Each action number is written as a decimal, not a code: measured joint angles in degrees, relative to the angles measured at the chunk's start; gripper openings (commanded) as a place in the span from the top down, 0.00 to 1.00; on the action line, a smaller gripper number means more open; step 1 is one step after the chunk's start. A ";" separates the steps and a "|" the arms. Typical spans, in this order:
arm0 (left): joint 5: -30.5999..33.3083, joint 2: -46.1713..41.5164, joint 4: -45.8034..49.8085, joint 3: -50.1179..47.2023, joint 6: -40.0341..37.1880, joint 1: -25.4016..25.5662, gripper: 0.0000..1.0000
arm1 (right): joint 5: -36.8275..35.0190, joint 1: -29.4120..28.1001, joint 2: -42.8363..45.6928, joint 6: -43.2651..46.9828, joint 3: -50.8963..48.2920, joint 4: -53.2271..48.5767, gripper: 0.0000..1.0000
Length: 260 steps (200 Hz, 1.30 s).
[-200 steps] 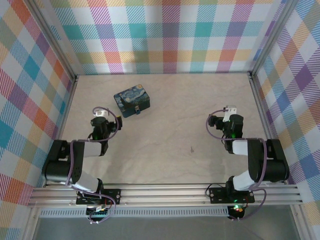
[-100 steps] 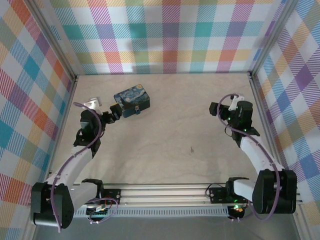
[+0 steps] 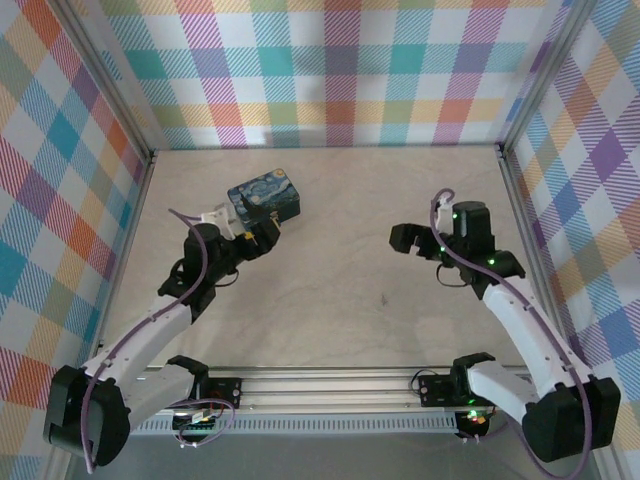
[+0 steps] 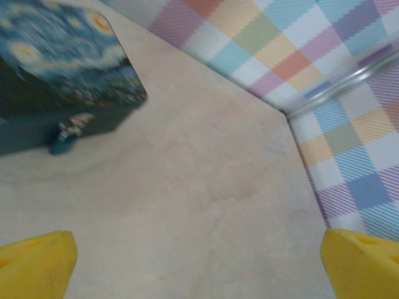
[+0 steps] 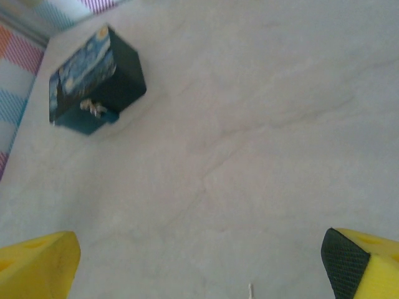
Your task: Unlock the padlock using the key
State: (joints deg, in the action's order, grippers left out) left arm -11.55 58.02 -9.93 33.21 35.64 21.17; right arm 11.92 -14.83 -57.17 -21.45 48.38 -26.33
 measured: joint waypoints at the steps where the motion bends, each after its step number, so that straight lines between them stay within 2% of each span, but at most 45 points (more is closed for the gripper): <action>1: 0.00 0.07 -0.04 0.00 0.11 0.15 0.00 | -0.17 -0.33 0.07 0.00 0.00 -0.33 0.00; 29: 0.42 2.95 -1.07 0.26 2.86 5.77 0.00 | -3.69 -5.09 0.07 -0.42 -0.87 -4.96 0.01; 88: 3.26 10.19 -4.22 3.08 4.66 12.44 0.00 | -8.07 -12.72 -2.01 -4.33 -9.90 -9.38 0.17; 136: 5.05 14.08 -5.68 5.11 4.74 13.97 0.00 | -10.58 -15.28 -7.61 -5.27 -11.06 -9.68 0.24; 176: 6.08 14.75 -6.73 5.25 5.09 14.75 0.00 | -11.54 -16.46 -15.04 -4.50 -9.68 -9.29 0.41; 208: 6.97 14.64 -6.73 5.22 5.11 15.04 0.00 | -11.74 -17.66 -20.02 -4.20 -7.32 -8.52 0.50; 260: 7.85 13.35 -6.32 5.20 5.07 15.08 0.00 | -12.02 -18.86 -24.00 -4.39 -6.58 -6.29 0.54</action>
State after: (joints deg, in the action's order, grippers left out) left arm -3.70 71.37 -16.25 38.41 40.71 36.25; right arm -0.10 -33.69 -81.17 -25.85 41.80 -32.62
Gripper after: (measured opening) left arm 0.999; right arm 0.470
